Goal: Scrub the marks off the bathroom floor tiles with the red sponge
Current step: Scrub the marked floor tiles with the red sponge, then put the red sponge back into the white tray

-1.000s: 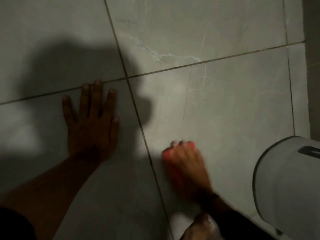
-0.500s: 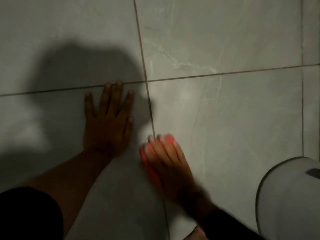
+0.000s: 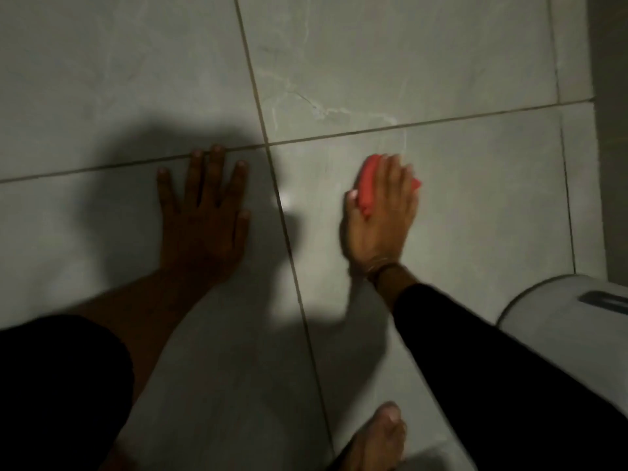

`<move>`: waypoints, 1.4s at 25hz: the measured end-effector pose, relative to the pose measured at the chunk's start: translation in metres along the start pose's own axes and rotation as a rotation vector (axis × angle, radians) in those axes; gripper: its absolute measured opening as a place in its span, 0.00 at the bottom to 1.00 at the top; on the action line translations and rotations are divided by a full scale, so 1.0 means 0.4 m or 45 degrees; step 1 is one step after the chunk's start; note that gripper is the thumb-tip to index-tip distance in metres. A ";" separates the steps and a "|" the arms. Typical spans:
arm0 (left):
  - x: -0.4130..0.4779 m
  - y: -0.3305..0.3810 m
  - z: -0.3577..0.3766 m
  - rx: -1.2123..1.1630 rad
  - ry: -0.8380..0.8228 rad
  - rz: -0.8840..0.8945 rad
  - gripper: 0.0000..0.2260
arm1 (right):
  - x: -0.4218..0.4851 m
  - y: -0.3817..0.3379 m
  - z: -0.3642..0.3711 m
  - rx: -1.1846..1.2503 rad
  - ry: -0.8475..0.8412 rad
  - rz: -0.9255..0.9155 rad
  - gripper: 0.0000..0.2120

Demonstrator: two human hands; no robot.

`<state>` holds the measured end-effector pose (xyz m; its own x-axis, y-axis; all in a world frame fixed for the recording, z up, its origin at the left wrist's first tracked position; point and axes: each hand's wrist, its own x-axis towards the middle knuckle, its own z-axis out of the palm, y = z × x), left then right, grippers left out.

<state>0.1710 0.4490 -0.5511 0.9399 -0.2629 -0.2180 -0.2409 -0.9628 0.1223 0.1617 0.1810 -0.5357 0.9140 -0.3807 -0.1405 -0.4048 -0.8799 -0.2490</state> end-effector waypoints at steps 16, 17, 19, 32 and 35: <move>-0.391 0.911 -0.839 -1.135 -1.553 -0.090 0.09 | -0.715 0.286 -0.966 2.027 0.096 1.680 0.09; -0.398 1.072 -0.860 -1.074 -1.640 0.011 0.13 | -0.750 0.423 -1.025 2.072 0.235 1.741 0.10; -0.400 1.210 -0.863 -1.016 -1.691 0.070 0.17 | -0.761 0.550 -1.062 2.090 0.377 1.828 0.10; -0.250 1.614 -0.647 -0.076 -0.954 0.663 0.20 | -0.517 0.907 -0.965 1.550 0.221 1.883 0.25; -0.264 1.602 -0.626 0.097 -0.805 0.756 0.19 | -0.513 0.900 -0.930 1.212 0.156 1.887 0.25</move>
<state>-0.0219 -0.1247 -0.2073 0.3485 -0.6864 -0.6382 -0.6853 -0.6512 0.3261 -0.1609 -0.1635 -0.2402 -0.2250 -0.6880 -0.6900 -0.6529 0.6321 -0.4173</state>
